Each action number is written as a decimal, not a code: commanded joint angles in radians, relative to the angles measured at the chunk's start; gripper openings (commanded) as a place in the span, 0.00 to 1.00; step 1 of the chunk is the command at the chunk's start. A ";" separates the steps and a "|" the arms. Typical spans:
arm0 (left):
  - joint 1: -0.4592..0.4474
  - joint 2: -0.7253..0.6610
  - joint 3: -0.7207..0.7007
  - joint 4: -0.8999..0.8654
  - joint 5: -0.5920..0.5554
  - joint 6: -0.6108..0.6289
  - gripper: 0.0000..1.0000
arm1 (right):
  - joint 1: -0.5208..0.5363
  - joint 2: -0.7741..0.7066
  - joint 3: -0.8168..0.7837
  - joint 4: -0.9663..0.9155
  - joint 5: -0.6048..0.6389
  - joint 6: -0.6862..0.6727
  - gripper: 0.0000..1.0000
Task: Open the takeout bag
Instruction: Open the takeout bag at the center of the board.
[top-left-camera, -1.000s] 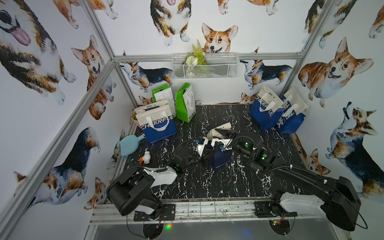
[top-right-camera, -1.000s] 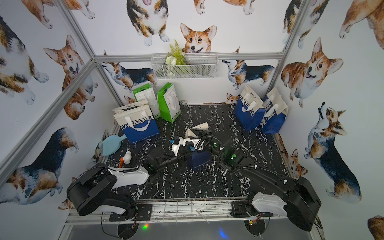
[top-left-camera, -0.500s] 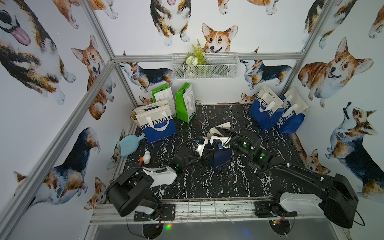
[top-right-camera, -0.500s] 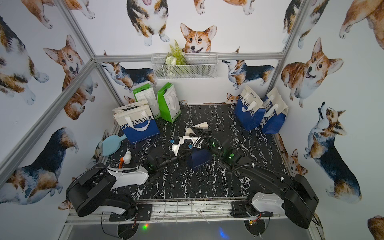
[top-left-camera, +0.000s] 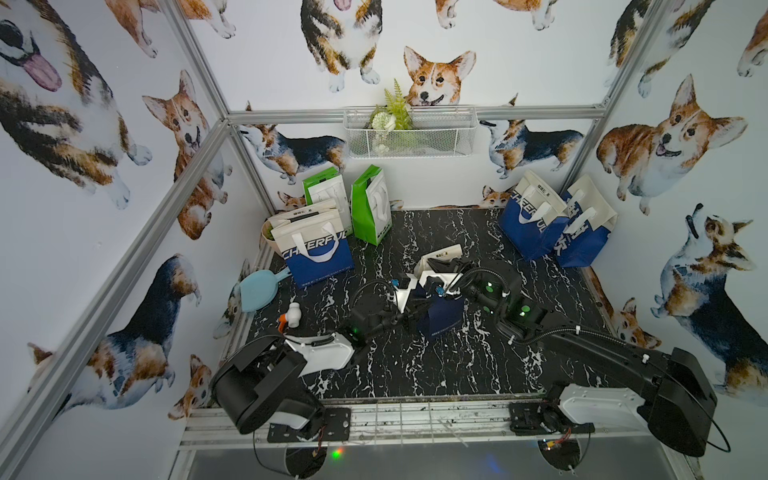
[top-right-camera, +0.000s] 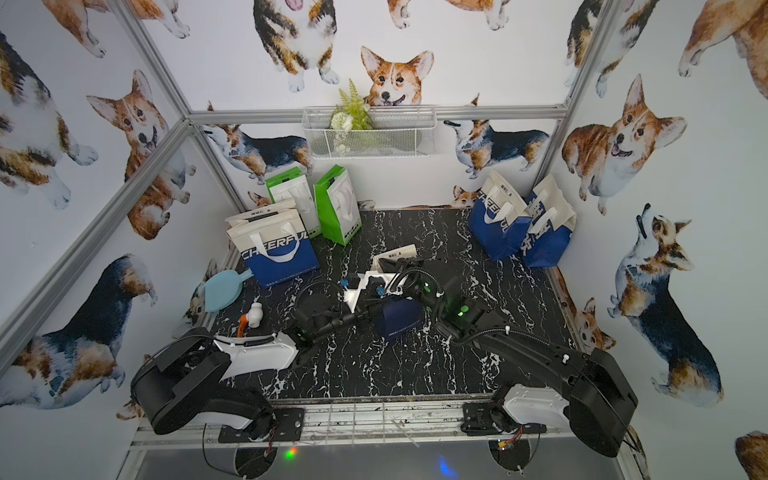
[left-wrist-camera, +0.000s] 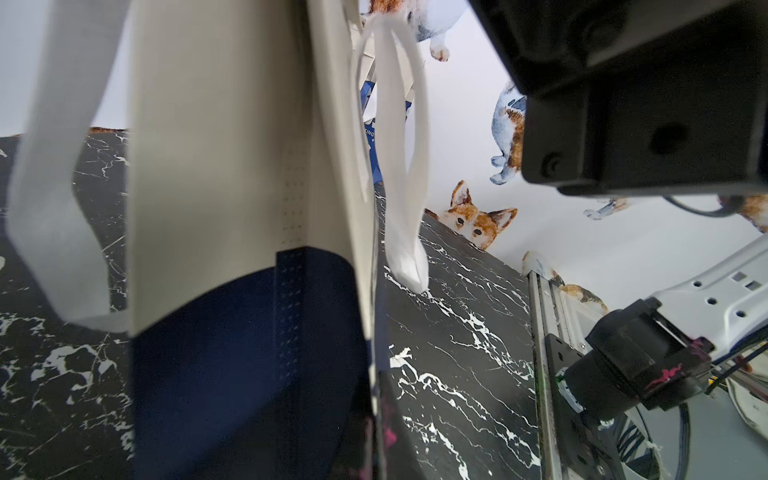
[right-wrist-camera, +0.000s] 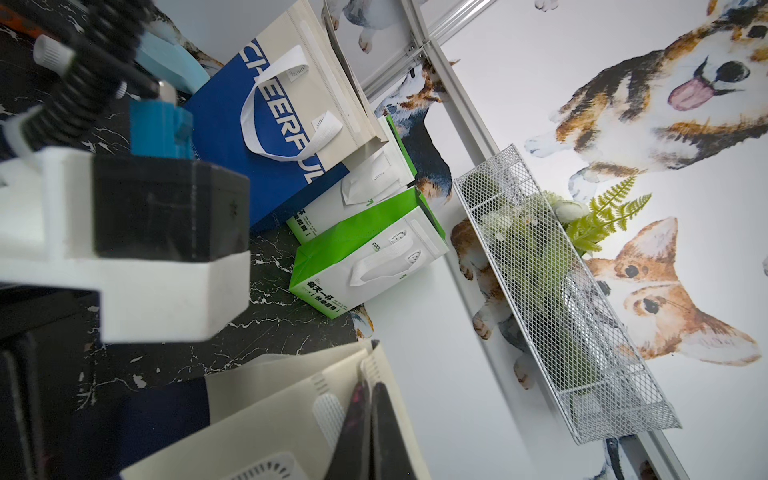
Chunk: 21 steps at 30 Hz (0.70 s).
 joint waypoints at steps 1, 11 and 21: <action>-0.004 -0.007 0.007 0.033 0.013 0.018 0.00 | -0.002 -0.006 0.021 0.012 0.036 0.007 0.00; -0.003 -0.008 0.007 0.024 0.008 0.027 0.00 | -0.005 -0.049 0.127 -0.188 0.007 0.045 0.00; -0.006 -0.010 0.010 0.014 0.007 0.034 0.00 | -0.042 -0.017 0.274 -0.466 -0.038 0.048 0.00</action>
